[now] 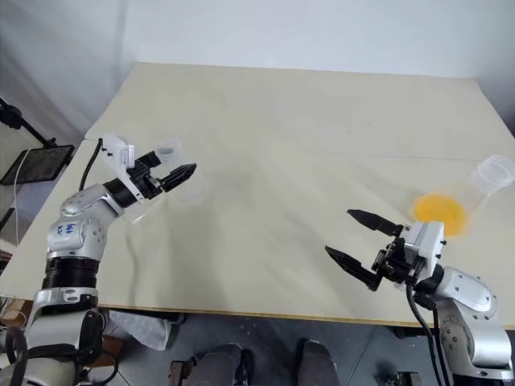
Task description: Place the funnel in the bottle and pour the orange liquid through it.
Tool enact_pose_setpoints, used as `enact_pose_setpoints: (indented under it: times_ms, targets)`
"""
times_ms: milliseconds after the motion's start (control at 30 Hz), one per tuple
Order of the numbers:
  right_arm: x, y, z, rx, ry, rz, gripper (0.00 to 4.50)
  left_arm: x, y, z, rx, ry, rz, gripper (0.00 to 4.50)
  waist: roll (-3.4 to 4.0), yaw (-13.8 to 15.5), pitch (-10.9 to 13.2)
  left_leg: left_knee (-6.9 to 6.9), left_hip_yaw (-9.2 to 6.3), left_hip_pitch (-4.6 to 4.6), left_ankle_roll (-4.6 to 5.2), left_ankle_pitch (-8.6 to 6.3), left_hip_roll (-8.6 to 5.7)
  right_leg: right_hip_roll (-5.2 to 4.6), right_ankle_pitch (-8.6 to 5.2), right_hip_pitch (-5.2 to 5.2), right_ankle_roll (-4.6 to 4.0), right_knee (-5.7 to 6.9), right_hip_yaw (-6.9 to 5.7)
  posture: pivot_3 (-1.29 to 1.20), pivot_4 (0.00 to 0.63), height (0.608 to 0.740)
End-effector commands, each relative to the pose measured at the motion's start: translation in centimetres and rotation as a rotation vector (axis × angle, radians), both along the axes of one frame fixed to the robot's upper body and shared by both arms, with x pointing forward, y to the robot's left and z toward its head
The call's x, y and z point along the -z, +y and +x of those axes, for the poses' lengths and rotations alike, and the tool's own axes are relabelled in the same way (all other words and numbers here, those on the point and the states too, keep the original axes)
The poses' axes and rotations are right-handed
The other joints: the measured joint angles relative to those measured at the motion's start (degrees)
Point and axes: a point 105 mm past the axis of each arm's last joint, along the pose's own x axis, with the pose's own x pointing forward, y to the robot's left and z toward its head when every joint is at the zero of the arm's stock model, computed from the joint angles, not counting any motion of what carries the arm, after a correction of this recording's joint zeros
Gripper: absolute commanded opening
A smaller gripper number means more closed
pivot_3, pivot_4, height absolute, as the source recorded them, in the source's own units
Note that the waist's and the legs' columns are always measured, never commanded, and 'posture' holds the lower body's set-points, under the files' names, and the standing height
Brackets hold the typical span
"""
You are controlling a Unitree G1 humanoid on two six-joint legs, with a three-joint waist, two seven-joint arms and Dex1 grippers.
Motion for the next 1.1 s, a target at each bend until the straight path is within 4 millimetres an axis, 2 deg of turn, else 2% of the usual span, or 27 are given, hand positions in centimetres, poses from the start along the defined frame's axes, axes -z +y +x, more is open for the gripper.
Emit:
enact_pose_setpoints:
  times_ms: [33, 67, 133, 300, 467, 533, 633, 700, 867, 1100]
  targets:
    - [-0.9, 0.4, -0.4, -0.003, -0.058, 0.002, 4.5, -0.9, -0.2, 0.2, 0.003, -0.035, 0.013, 2.99, 0.0, 0.0, 0.0, 0.0, 0.0, 0.0, 0.0, 0.0, 0.0, 0.0, 0.0, 0.0, 0.0, 0.0, 0.0, 0.0, 0.15, 0.74]
    - [-0.9, 0.4, -0.3, -0.002, -0.059, 0.001, 4.5, -0.9, -0.3, 0.3, 0.005, -0.037, 0.014, 2.67, 0.0, 0.09, 0.0, 0.0, 0.0, 0.0, 0.0, 0.0, 0.0, 0.0, 0.0, 0.0, 0.0, 0.0, 0.0, 0.0, 0.15, 0.74]
    - [-0.9, 0.4, -0.3, 0.003, -0.061, 0.004, 4.5, -1.1, -0.7, 0.3, 0.021, -0.046, 0.012, 2.36, 0.0, 0.18, 0.0, 0.04, -0.04, 0.0, 0.01, 0.01, -0.03, -0.02, 0.0, 0.01, 0.0, 0.03, -0.02, 0.0, 0.15, 0.74]
    - [-1.1, -0.1, -0.5, 0.029, -0.075, 0.0, 4.5, -2.9, -3.6, -0.8, 0.185, -0.111, -0.007, 2.36, -0.01, 0.19, 0.0, 0.06, -0.05, -0.02, 0.02, 0.01, -0.05, -0.04, 0.01, 0.01, 0.02, 0.05, -0.02, 0.0, 0.15, 0.74]
    - [-1.4, -1.5, -1.7, 0.096, -0.077, -0.024, 4.5, -4.4, -10.8, -2.6, 0.498, -0.186, 0.066, 2.36, -0.04, 0.98, 0.02, 0.3, -0.23, -0.24, 0.02, 0.01, -0.07, -0.04, 0.02, 0.01, 0.04, 0.05, -0.05, 0.0, 0.15, 0.74]
    - [-1.4, -2.0, -2.3, 0.124, -0.073, -0.029, 4.5, -4.2, -13.2, -2.8, 0.581, -0.197, 0.102, 2.36, -0.04, 1.32, 0.02, 0.4, -0.17, -0.27, 0.03, 0.01, -0.11, -0.03, 0.05, 0.01, 0.09, 0.03, -0.1, 0.0, 0.15, 0.74]
    - [-1.5, -2.8, -3.6, 0.185, -0.071, -0.037, 4.5, -3.5, -17.7, -2.7, 0.694, -0.21, 0.145, 2.36, -0.03, 1.7, 0.02, 0.41, -0.06, -0.26, 0.06, 0.02, -0.12, 0.0, 0.06, 0.03, 0.11, 0.0, -0.07, 0.0, 0.15, 0.74]
    - [-1.5, -3.0, -4.6, 0.223, -0.07, -0.04, 4.5, -2.2, -20.4, -2.7, 0.746, -0.231, 0.228, 2.36, -0.03, 1.72, 0.02, 0.42, -0.03, -0.29, 0.08, 0.04, -0.1, 0.05, 0.06, 0.03, 0.12, -0.07, -0.06, 0.0, 0.15, 0.74]
    - [-1.6, -2.6, -5.9, 0.278, -0.071, -0.02, 4.5, -1.2, -22.7, -1.9, 0.756, -0.221, 0.221, 2.36, -0.04, 1.17, 0.03, 0.32, 0.26, -0.29, 0.09, 0.04, 0.0, 0.16, 0.06, 0.0, 0.12, -0.32, 0.07, 0.0, 0.15, 0.74]
    - [-1.4, -2.1, -6.6, 0.309, -0.065, -0.006, 4.5, -0.7, -24.0, -2.1, 0.806, -0.236, 0.235, 2.36, -0.05, 1.39, 0.03, 0.32, 0.36, -0.29, 0.1, 0.03, 0.13, 0.31, 0.05, -0.03, 0.11, -0.43, 0.23, 0.0, 0.15, 0.74]
